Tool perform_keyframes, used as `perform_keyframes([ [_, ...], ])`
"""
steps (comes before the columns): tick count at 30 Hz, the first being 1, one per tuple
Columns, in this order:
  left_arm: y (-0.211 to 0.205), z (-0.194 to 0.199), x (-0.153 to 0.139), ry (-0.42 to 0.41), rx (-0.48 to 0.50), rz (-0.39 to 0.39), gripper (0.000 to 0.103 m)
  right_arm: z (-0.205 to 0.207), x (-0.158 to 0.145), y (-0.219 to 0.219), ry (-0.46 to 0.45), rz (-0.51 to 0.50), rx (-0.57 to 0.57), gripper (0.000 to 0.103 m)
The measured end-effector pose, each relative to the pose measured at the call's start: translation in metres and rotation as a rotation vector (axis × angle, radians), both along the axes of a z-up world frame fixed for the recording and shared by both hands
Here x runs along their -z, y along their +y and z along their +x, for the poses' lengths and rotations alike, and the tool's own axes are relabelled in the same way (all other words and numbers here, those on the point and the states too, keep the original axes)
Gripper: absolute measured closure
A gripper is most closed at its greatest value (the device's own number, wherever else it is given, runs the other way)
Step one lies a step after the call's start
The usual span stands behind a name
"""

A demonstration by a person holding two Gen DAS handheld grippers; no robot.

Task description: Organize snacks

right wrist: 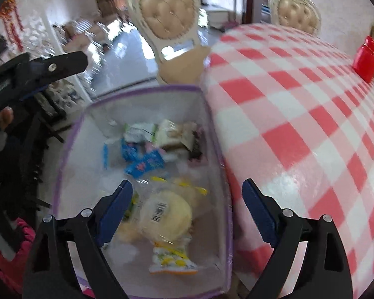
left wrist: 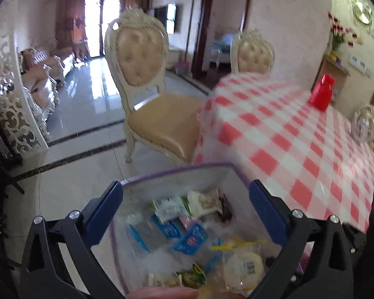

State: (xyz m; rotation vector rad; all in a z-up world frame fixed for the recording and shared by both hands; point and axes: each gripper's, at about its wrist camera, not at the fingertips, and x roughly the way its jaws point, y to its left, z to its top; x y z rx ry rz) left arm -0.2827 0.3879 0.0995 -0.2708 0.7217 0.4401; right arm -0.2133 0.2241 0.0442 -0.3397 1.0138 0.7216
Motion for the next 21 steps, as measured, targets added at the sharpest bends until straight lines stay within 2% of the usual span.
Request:
perform_keyframes([
  [2,-0.009,0.011,0.009,0.063,-0.004,0.021,0.002,0.005,0.004,-0.002,0.022,-0.021,0.024,0.016],
  [7,-0.018,0.023,0.025,0.128,0.022,0.029,0.002,0.013,0.015,-0.010,0.079,-0.025,0.056,0.016],
  [12,-0.017,0.026,0.033,0.157,0.022,0.035,0.002,0.013,0.019,-0.008,0.122,-0.013,0.050,0.016],
  [21,-0.007,0.028,0.038,0.184,-0.004,0.033,0.002,-0.008,0.026,0.009,0.116,-0.050,-0.028,0.016],
])
